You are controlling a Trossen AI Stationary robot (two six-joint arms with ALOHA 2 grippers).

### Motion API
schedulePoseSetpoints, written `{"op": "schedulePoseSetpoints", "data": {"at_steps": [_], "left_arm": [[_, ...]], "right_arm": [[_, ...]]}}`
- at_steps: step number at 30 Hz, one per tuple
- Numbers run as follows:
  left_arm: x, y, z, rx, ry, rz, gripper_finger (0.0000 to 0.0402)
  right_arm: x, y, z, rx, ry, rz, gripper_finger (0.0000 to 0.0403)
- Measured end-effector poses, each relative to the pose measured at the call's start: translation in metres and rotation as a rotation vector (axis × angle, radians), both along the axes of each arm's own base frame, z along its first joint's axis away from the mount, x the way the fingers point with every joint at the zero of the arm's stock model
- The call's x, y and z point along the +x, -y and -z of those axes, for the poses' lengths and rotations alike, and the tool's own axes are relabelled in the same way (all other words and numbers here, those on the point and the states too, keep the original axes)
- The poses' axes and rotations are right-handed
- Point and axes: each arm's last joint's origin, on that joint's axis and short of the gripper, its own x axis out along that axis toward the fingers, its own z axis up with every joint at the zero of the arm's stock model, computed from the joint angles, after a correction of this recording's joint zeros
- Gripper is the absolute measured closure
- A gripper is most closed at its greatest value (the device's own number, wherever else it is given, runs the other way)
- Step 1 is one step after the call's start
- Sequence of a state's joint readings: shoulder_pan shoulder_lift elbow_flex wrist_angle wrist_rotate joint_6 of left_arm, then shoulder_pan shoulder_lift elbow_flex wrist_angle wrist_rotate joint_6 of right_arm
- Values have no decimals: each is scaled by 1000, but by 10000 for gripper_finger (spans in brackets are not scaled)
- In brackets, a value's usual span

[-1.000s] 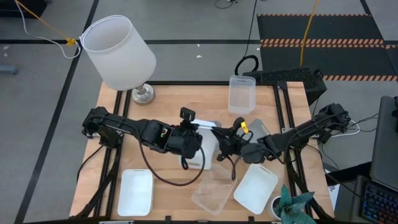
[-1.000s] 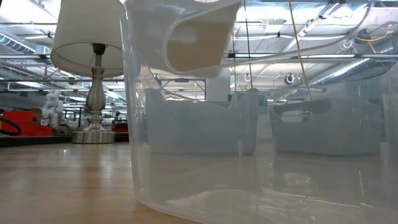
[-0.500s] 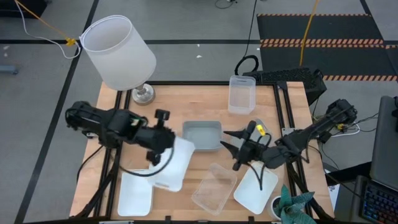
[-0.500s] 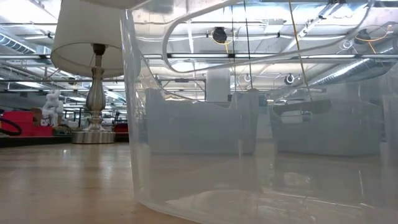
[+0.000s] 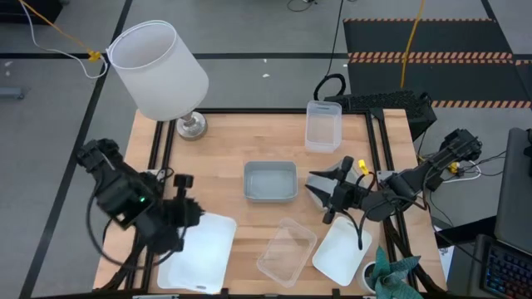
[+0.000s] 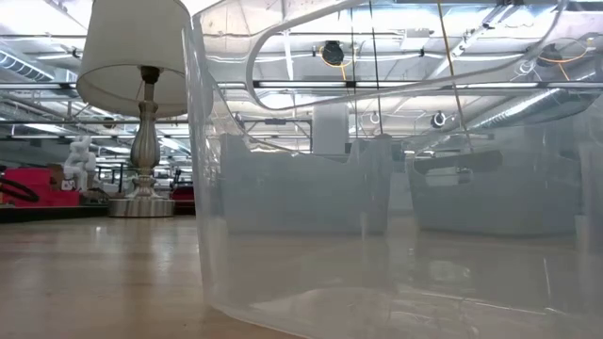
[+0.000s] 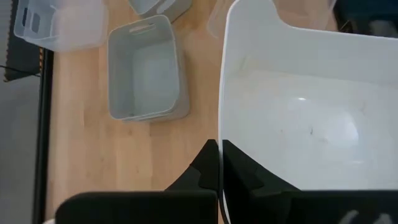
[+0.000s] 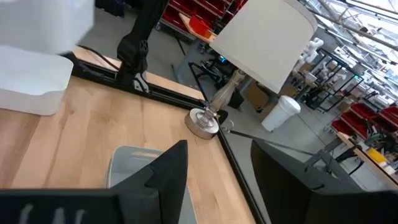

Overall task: Stack baskets by color
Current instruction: Stack the top white bin on the bottom left white bin

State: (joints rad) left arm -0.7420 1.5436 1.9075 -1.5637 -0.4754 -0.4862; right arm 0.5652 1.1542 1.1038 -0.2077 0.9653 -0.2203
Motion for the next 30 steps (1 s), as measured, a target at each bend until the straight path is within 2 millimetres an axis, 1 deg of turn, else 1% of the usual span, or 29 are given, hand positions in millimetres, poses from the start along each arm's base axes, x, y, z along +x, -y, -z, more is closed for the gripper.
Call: {"op": "schedulePoseSetpoints", "data": {"at_steps": [5,8,11,15,20,26,30], "left_arm": [[-17,18,2,-35,23,-10,400],[-24,26,7,-37,23,-10,400],[-32,30,14,-32,17,-15,400],[-41,30,25,-35,11,-55,400],[-57,23,38,-62,4,-118,399],[-76,18,52,-90,1,-139,398],[-84,19,63,-121,12,-132,397]], "right_arm": [[0,0,0,-1,-2,-1,234],[0,0,0,-1,-2,-1,234],[0,0,0,-1,-2,-1,234],[0,0,1,-3,-3,-1,234],[0,0,1,-8,-10,-1,234],[0,0,1,-7,-10,-1,234],[0,0,1,3,-6,1,234]]}}
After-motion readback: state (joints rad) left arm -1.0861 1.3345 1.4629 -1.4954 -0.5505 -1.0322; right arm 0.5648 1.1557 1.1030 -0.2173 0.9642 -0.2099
